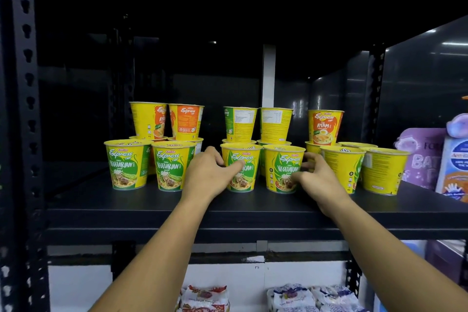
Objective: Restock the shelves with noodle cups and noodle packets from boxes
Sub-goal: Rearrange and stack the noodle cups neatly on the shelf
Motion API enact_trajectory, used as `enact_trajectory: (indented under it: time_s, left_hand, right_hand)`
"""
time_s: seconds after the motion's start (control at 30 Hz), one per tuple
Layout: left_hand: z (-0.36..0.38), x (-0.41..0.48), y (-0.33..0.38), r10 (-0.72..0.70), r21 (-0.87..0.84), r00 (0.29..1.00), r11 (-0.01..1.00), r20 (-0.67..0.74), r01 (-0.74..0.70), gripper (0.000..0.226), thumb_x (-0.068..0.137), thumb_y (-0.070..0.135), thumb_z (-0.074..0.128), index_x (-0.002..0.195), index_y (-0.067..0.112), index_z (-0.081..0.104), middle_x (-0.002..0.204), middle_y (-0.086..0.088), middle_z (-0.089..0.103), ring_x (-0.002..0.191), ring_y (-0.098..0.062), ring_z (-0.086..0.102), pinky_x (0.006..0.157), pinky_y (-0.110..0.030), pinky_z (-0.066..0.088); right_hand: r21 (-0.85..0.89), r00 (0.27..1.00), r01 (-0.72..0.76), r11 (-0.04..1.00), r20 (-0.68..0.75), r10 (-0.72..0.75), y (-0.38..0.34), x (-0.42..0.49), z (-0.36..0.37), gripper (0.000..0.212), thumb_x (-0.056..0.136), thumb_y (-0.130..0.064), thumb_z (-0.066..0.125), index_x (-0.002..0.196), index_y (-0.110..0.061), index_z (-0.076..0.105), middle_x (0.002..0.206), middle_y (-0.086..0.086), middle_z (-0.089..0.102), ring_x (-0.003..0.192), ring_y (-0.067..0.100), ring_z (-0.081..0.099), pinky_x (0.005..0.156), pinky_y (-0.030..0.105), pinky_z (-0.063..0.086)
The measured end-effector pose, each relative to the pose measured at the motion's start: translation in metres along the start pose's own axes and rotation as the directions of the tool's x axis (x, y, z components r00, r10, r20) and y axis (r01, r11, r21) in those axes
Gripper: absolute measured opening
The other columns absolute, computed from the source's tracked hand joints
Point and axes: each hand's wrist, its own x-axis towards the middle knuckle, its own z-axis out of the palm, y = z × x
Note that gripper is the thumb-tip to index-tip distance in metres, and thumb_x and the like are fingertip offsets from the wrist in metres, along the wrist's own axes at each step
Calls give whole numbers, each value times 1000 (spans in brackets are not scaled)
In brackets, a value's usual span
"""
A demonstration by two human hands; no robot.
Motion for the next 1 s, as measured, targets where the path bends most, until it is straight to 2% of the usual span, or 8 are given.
enact_trajectory:
  time_s: [0.1, 0.23, 0.37, 0.53, 0.67, 0.8, 0.93, 1.0]
  left_hand:
    - [2, -4, 1, 161, 42, 986, 986, 53, -163, 47, 84, 57, 70, 68, 15, 59, 62, 0, 62, 63, -18, 61, 56, -30, 45]
    - [4, -7, 1, 325, 20, 912, 940, 249, -340, 40, 86, 46, 66, 63, 13, 60, 61, -4, 62, 64, -20, 61, 57, -32, 46]
    - [3, -10, 1, 400, 7, 845, 903, 355, -430, 36, 79, 47, 58, 62, 15, 60, 61, -1, 62, 64, -20, 60, 63, -43, 55]
    - [-1, -13, 7, 488, 24, 757, 834, 435, -551, 32, 81, 49, 58, 65, 22, 62, 65, 5, 60, 66, -11, 57, 63, -44, 52]
    - [3, -17, 16, 604, -18, 650, 739, 461, -674, 28, 90, 45, 57, 88, 24, 74, 87, 14, 62, 82, -5, 57, 75, -38, 53]
    - [24, -31, 46, 663, -91, 523, 661, 535, -745, 29, 98, 44, 55, 113, 26, 73, 105, 13, 65, 97, -5, 58, 86, -35, 53]
    - [58, -44, 87, 676, -124, 419, 601, 606, -790, 44, 102, 49, 48, 134, 24, 65, 132, 9, 64, 119, -9, 56, 102, -34, 47]
    - [75, -49, 103, 638, -106, 404, 608, 656, -787, 46, 104, 50, 44, 137, 24, 62, 139, 7, 62, 125, -14, 55, 106, -38, 46]
  right_hand:
    - [-125, 986, 79, 989, -135, -95, -6, -15, -1, 52, 85, -15, 75, 131, -22, 51, 110, -2, 62, 99, 17, 63, 87, 41, 56]
    - [-257, 928, 204, 945, -256, -270, -7, -34, 1, 24, 87, -20, 71, 108, -21, 61, 89, -6, 65, 83, 14, 64, 75, 38, 55]
    - [-484, 958, 205, 851, -78, -276, -6, -43, -9, 14, 88, -26, 70, 101, -25, 65, 90, -11, 66, 86, 12, 63, 77, 37, 56]
    - [-678, 967, 251, 691, 143, -212, 6, -57, -44, 30, 91, -41, 66, 116, -26, 70, 113, -6, 70, 105, 17, 64, 90, 39, 55]
    - [-730, 969, 247, 637, 192, -156, 15, -68, -76, 39, 97, -55, 54, 115, -27, 74, 114, -4, 74, 107, 21, 65, 91, 40, 54]
    - [-767, 969, 241, 594, 218, -112, 21, -72, -102, 45, 100, -61, 43, 125, -33, 69, 128, -6, 69, 119, 22, 60, 99, 41, 49]
    - [-816, 983, 186, 548, 161, -92, 27, -72, -124, 45, 104, -54, 40, 135, -32, 64, 142, -6, 62, 130, 21, 54, 107, 37, 43]
    - [-841, 989, 144, 522, 133, -59, 28, -71, -133, 46, 107, -49, 38, 138, -27, 62, 146, -2, 58, 136, 24, 50, 113, 40, 37]
